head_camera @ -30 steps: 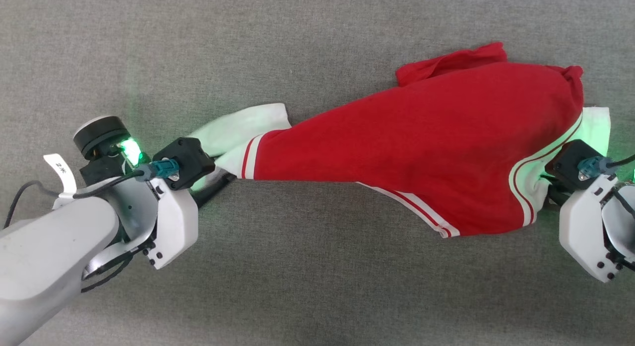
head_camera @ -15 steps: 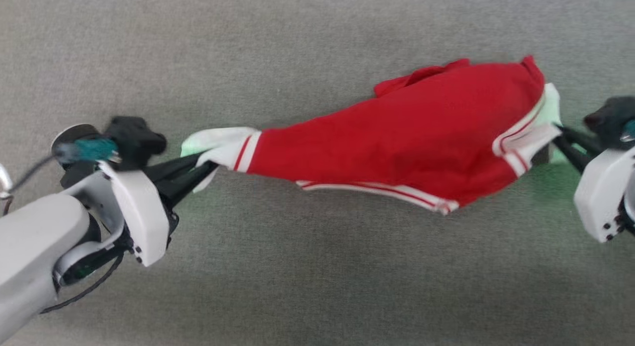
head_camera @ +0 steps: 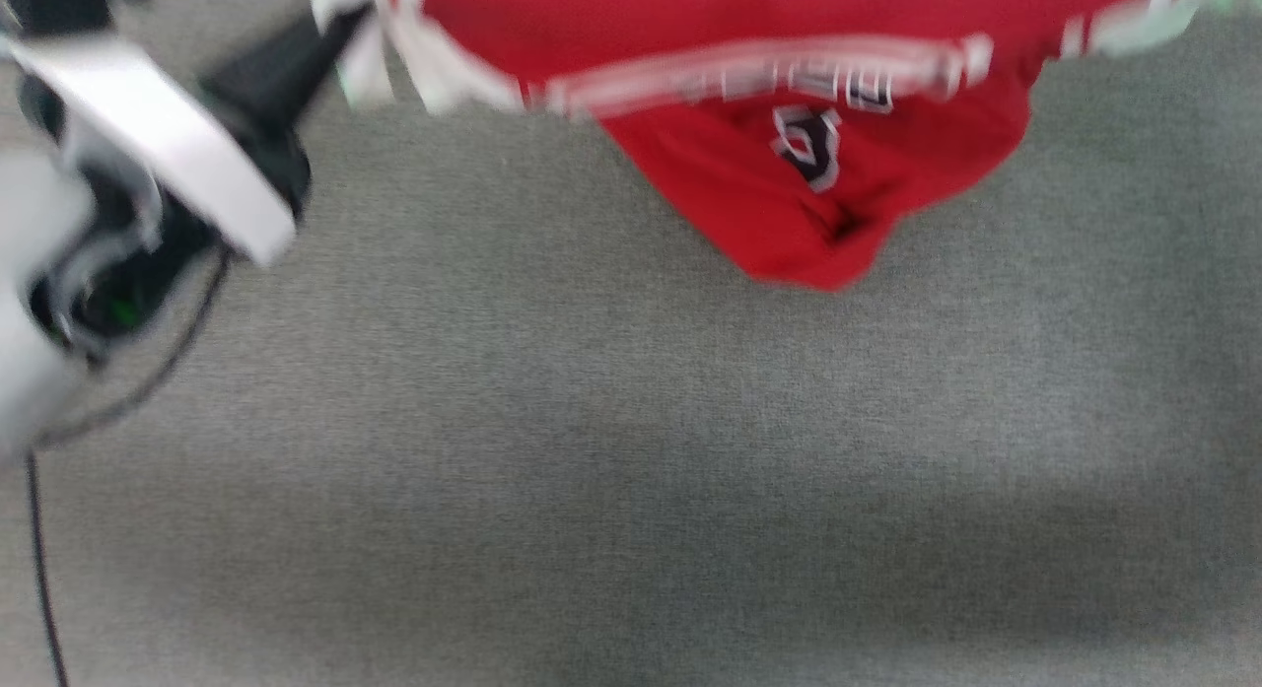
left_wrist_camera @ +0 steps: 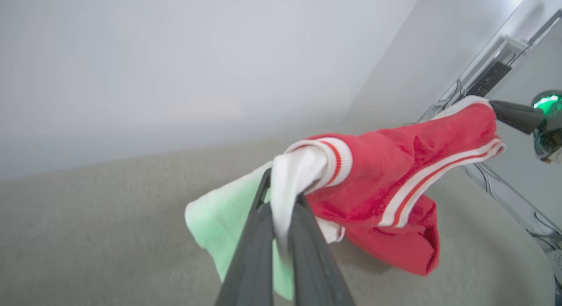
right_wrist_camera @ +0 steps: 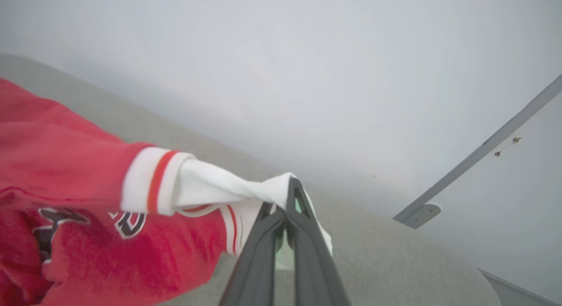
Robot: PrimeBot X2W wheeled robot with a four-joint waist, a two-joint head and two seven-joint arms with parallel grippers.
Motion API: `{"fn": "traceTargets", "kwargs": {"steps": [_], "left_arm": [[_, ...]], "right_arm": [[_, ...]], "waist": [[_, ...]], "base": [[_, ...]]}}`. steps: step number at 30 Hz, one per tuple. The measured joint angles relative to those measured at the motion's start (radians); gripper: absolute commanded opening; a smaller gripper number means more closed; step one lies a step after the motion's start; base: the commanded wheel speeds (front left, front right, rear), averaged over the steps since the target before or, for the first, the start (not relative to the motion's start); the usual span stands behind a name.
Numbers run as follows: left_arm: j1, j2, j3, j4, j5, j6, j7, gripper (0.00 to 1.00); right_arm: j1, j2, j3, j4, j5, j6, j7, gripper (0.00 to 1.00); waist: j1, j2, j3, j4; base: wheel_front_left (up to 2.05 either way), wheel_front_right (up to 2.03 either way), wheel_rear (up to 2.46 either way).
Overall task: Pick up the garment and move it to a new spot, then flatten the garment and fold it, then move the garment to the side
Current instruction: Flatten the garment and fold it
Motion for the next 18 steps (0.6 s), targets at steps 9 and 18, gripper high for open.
{"fn": "traceTargets", "kwargs": {"steps": [9,18], "left_arm": [[-0.338,-0.155,0.160,0.349,-0.110,0.000,0.041,0.00],[-0.584,-0.235,0.248,0.497,-0.098,0.000,-0.016,0.00]], "right_arm": [[-0.541,0.215,-0.021,0.336,-0.123,-0.001,-0.082,0.00],[-0.845,0.317,-0.084,0.586,-0.256,-0.001,-0.270,0.00]], "waist": [[0.0000,0.0000,0.101,-0.040],[0.0000,0.0000,0.079,-0.063]], "base": [[0.00,0.00,0.00],[0.00,0.00,0.00]]}}
